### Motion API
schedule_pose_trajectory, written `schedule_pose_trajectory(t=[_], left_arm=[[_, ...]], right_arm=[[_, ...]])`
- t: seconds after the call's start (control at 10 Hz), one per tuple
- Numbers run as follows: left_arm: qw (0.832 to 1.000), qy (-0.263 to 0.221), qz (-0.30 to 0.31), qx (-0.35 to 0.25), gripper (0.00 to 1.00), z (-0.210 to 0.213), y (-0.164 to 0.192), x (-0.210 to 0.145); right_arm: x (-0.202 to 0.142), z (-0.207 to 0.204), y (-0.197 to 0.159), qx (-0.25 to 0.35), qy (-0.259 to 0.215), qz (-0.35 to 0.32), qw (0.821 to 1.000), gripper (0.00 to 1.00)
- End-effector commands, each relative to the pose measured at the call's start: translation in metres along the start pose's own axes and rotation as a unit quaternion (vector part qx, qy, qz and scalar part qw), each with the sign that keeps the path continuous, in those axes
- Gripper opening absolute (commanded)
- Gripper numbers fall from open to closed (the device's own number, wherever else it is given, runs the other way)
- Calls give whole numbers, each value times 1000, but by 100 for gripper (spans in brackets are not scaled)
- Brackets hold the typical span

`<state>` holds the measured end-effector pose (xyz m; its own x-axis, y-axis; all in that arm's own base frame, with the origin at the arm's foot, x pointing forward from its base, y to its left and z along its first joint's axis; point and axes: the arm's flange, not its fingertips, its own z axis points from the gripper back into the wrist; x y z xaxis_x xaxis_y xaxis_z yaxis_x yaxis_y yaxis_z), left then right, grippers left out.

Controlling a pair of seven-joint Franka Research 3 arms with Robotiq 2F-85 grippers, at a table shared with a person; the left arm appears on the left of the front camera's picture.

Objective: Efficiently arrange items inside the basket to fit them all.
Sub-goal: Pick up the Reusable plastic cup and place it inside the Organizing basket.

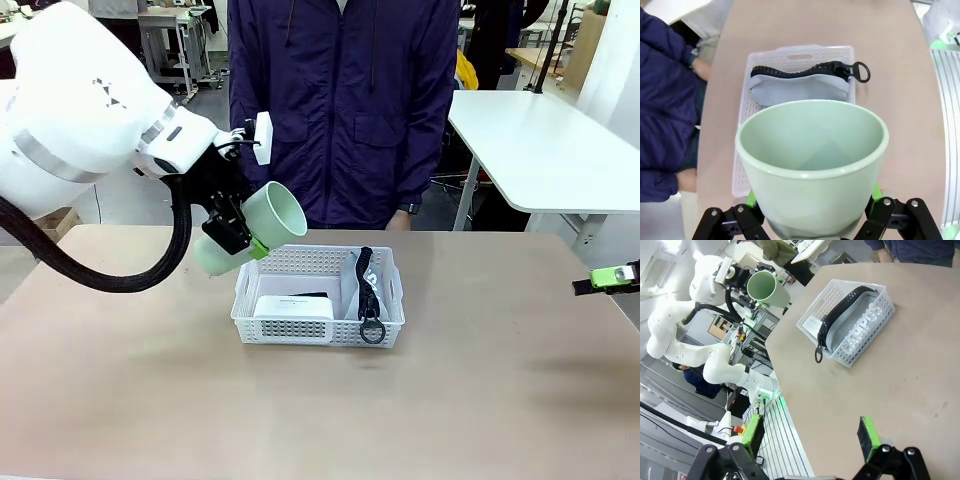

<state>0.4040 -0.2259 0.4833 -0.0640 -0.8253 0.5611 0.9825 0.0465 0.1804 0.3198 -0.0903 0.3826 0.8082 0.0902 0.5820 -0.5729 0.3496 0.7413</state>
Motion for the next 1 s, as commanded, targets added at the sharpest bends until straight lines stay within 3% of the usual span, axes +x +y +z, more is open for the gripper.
schedule_pose_trajectory(t=[0.0, 0.3, 0.7, 0.9], left_arm=[[1000, 4, 1, -3, 88, -7, 4, 1], [992, 100, 72, 9, 88, -57, 49, 47], [975, 204, 80, -27, 88, -117, 78, 75], [971, 227, 70, -9, 88, -143, 84, 80]], right_arm=[[1, -1, 2, 5, -10, 1, 1000, 100], [1, -1, 2, 5, -10, 1, 1000, 100], [1, -1, 2, 5, -10, 1, 1000, 100], [1, -1, 2, 5, -10, 1, 1000, 100]])
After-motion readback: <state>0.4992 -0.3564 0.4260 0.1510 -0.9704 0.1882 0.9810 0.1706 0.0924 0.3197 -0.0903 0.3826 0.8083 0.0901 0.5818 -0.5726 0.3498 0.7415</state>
